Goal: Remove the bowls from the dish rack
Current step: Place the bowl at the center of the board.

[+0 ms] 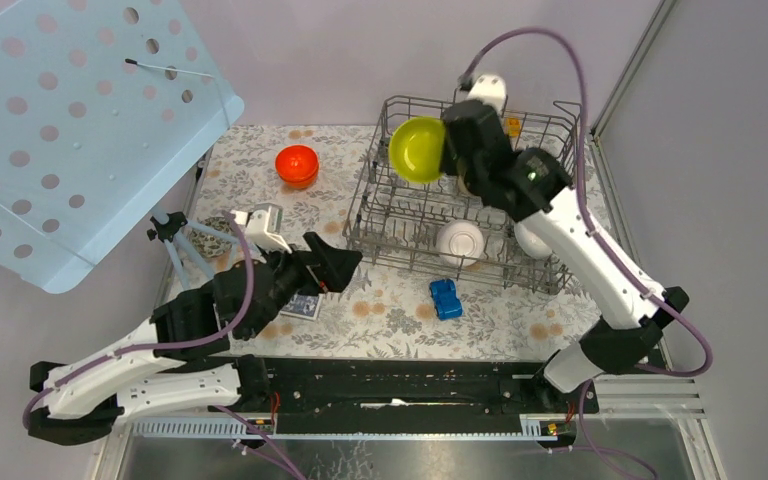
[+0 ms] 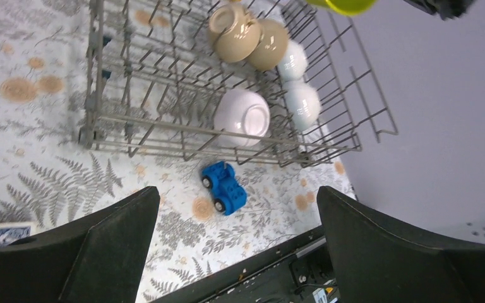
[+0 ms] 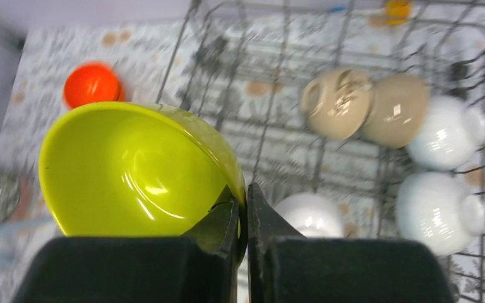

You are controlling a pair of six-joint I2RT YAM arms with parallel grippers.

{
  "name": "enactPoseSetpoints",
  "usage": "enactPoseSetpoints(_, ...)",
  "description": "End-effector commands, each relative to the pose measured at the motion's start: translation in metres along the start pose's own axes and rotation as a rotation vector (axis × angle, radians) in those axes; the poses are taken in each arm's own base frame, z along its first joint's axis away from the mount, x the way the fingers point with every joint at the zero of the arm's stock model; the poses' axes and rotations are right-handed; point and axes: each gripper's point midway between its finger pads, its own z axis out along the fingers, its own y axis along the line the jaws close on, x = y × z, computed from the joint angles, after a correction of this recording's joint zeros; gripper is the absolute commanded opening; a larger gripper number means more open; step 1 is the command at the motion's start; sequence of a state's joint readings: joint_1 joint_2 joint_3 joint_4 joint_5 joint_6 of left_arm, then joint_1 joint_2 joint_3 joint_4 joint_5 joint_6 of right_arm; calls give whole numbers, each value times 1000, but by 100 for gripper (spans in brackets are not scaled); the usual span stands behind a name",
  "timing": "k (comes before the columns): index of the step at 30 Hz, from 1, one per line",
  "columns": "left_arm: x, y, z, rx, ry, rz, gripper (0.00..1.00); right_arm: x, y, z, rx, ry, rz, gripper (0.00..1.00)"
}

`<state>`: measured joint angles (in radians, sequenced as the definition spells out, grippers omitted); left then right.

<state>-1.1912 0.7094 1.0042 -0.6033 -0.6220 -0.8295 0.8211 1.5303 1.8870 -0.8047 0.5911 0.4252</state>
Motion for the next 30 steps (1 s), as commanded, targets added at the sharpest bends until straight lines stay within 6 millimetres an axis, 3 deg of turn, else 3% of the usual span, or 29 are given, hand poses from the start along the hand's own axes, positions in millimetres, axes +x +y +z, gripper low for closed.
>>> enactPoseSetpoints(1, -19, -26, -5, 149, -76, 13, 99, -52, -48, 13, 134, -85, 67, 0)
enactPoseSetpoints(5, -16, -24, -2, 167, -100, 48, 99, -85, -121, 21, 310, -166, 187, 0)
enactPoseSetpoints(7, -9, -13, 1, 139, -102, 63, 99, -98, -180, 24, 419, -217, 296, 0)
enactPoseSetpoints(11, 4, 8, 6, 83, -108, 53, 99, -107, -269, 24, 543, -272, 512, 0)
enactPoseSetpoints(14, 14, 18, 8, 78, -110, 44, 99, -101, -315, 27, 629, -285, 625, 0)
enactPoseSetpoints(21, 38, 35, 13, 64, -82, 30, 99, -79, -386, 44, 747, -303, 766, 0)
enactPoseSetpoints(30, 70, 50, 31, -9, -15, 42, 99, 0, -432, 96, 852, -150, 764, 0)
